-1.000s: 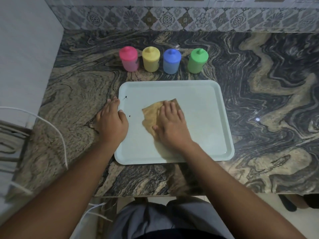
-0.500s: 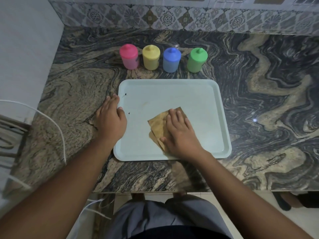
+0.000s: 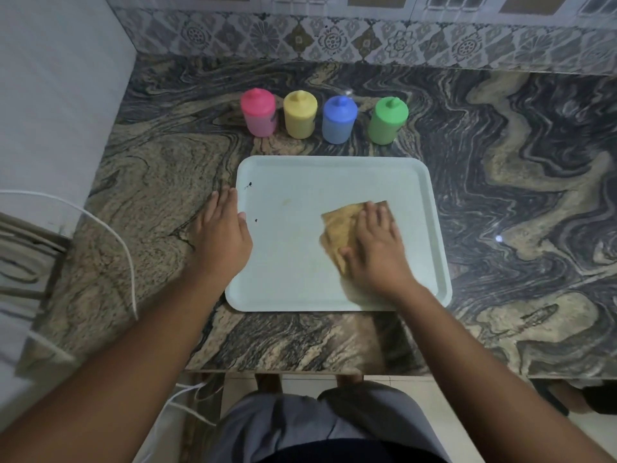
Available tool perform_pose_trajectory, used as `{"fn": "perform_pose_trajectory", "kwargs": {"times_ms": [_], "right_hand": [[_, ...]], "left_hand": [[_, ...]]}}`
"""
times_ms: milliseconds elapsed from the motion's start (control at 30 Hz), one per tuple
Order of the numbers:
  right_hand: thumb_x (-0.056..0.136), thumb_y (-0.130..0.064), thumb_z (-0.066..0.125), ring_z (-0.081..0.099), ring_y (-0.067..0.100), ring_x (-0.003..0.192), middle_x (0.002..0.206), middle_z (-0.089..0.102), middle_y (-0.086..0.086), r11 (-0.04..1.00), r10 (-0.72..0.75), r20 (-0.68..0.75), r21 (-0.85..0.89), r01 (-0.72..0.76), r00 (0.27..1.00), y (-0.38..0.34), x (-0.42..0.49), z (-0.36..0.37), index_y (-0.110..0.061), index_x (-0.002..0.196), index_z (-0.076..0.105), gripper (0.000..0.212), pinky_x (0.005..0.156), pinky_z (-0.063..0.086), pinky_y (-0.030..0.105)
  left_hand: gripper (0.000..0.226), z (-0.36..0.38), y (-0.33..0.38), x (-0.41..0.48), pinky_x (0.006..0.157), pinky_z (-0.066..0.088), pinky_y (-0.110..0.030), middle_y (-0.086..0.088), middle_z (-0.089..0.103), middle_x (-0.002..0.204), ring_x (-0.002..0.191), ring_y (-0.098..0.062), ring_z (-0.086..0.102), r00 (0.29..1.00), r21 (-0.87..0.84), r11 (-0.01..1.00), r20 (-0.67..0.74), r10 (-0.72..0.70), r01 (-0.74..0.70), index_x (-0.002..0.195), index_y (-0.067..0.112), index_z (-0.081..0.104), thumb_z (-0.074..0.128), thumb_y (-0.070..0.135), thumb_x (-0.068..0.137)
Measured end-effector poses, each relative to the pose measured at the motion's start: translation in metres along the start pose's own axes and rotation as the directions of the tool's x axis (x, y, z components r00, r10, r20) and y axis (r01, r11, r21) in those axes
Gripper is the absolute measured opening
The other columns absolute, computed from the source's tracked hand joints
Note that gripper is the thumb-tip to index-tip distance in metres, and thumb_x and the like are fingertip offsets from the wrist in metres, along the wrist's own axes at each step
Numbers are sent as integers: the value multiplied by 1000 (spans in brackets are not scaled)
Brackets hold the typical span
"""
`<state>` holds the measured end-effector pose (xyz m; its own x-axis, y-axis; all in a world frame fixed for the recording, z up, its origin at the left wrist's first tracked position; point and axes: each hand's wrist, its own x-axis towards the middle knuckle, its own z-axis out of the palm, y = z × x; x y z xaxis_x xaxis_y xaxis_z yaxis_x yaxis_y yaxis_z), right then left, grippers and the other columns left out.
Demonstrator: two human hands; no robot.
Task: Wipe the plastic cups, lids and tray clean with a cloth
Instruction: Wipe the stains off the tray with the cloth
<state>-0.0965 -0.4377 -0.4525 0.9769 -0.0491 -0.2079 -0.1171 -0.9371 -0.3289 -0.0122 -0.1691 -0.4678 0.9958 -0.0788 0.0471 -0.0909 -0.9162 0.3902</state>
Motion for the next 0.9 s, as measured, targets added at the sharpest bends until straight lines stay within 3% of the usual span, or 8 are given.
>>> {"fn": "perform_pose_trajectory", "kwargs": {"times_ms": [100, 167, 333, 433, 500, 600, 733, 900], "right_hand": [[103, -49, 46, -10, 32, 158, 171, -6, 14, 995, 99, -4, 1, -99, 995, 11, 36, -14, -5, 162, 11, 82, 127, -3, 45], [103, -47, 47, -5, 34, 159, 172, -1, 15, 996, 88, -49, 21, -87, 995, -7, 63, -10, -5, 162, 16, 78, 127, -1, 46], [100, -38, 46, 12, 36, 158, 169, 19, 16, 988, -148, -50, 36, 150, 988, -93, 83, 20, -7, 157, 35, 66, 127, 12, 49], [95, -42, 34, 26, 35, 154, 164, 35, 14, 928, -372, 3, 35, 372, 928, -119, 44, 41, -6, 150, 47, 67, 124, 25, 51], [98, -41, 36, 26, 31, 155, 164, 36, 11, 894, -447, 20, 1, 447, 894, -106, 23, 45, -8, 151, 48, 63, 126, 23, 48], [102, -44, 28, 17, 28, 158, 168, 28, 7, 925, -379, -12, -45, 378, 925, -76, 34, 31, -12, 155, 43, 63, 127, 19, 46], [97, -47, 11, 8, 30, 159, 171, 16, 7, 978, -201, 0, -52, 200, 980, -91, 98, 17, -13, 159, 32, 74, 127, 12, 47], [93, -47, 13, 10, 31, 159, 170, 20, 11, 918, -389, 74, -52, 393, 918, -132, 90, 32, -10, 157, 36, 78, 127, 13, 47]], "left_hand": [[52, 7, -3, -6, 122, 14, -46, -7, 30, 160, 151, -23, 19, 1000, -52, 999, -14, -6, 6, 152, 9, 31, 36, 16, 102], [50, 8, -4, -6, 119, 24, -47, -9, 43, 153, 146, -26, 31, 994, -140, 990, -108, -2, -14, 145, 7, 45, 38, 14, 96], [45, 4, -3, -9, 110, 41, -51, -14, 61, 134, 134, -30, 49, 970, -321, 947, -232, -65, -13, 121, 1, 67, 36, 10, 89], [53, 0, -14, -11, 113, 34, -54, -11, 53, 145, 143, -26, 38, 992, -251, 967, -128, 9, -41, 134, 5, 59, 33, 18, 89], [56, -3, -21, -14, 118, 27, -52, -6, 40, 155, 148, -21, 26, 997, -181, 981, -32, 64, -69, 145, 8, 46, 32, 19, 92], [57, -7, -22, -17, 123, 15, -43, -2, 25, 162, 152, -17, 13, 995, -74, 994, 51, 88, -84, 151, 9, 34, 26, 22, 97], [58, -2, -15, -20, 123, 13, -44, -3, 24, 162, 152, -19, 13, 998, 4, 999, 40, 51, -51, 151, 9, 34, 22, 22, 96], [55, 0, -15, -20, 121, 18, -44, -6, 33, 159, 151, -22, 21, 998, 32, 998, 12, 56, -56, 147, 8, 40, 28, 20, 94]]}}
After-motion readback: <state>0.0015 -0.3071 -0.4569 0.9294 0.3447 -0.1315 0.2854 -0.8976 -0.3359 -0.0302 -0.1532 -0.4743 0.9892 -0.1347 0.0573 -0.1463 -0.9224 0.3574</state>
